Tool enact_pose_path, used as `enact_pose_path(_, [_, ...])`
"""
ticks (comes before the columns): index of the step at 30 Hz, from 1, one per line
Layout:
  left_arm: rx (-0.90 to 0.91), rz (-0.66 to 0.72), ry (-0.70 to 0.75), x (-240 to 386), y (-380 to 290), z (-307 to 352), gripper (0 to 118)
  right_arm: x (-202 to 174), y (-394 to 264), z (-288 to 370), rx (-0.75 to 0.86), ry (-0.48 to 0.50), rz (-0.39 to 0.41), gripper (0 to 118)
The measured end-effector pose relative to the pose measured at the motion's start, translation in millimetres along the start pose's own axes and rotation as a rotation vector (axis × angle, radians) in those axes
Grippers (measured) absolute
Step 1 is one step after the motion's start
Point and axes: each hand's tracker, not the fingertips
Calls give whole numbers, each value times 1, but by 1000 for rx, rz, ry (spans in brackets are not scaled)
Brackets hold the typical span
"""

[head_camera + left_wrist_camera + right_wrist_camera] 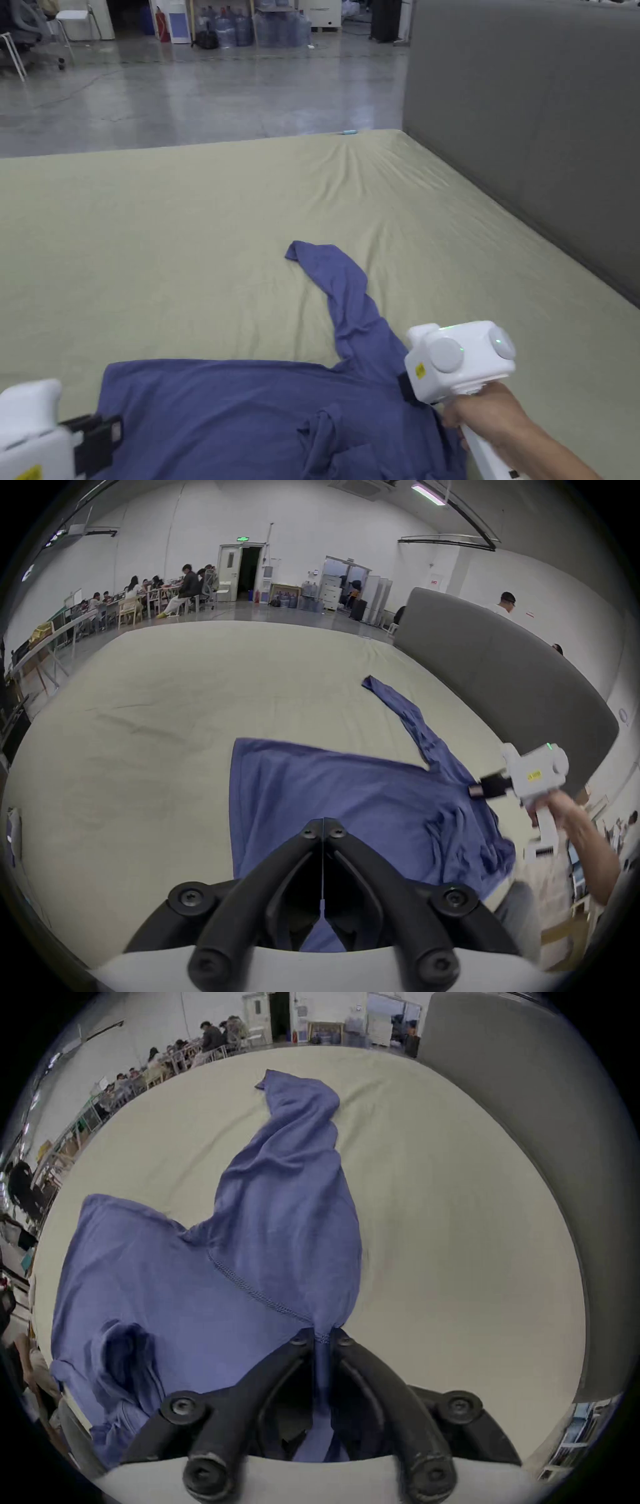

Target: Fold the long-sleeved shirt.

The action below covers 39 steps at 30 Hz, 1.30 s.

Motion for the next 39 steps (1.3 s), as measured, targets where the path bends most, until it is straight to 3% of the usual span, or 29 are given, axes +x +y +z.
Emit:
enact_pose_path(2, [-37,32,27,-7,27,-32,79,2,-1,-4,1,8,-7,3])
enact_pose_path(3, [-72,43,50,-12,39,-53,99,2,-1,-5,1,9,-4,3])
enact_pose_path(8, [-170,36,242,-35,69,-148,102,7,2,-12,1,14,-1,3])
enact_pose_path(12, [-205,72,305,-48,70,-190,102,5,0,-10,4,21,0,3])
enact_pose_path(14, [-237,46,316,-49,64,-203,97,4,-1,-10,5,21,5,3])
enact_pose_path(16, [-271,-8,351,-47,56,-212,75,4,-2,-10,7,21,7,3])
enact_pose_path(17, [-236,-20,332,-43,51,-210,71,3,-3,-11,9,19,10,3])
enact_pose_path(18, [-200,-51,351,-36,48,-203,54,3,-3,-11,12,17,14,3])
enact_pose_path(19, [-199,-55,326,-32,48,-198,14,3,-4,-11,16,15,14,3])
enact_pose_path(20, [-185,-81,330,-25,48,-190,0,2,-5,-10,19,13,13,3])
enact_pose_path(25, [-107,-120,241,-3,54,-138,0,-3,-6,16,73,39,45,3])
enact_pose_path(34, [255,-81,145,-5,118,38,0,-16,30,170,415,154,88,3])
enact_pose_path(39, [425,-22,108,0,186,114,0,-29,103,251,605,176,115,3])
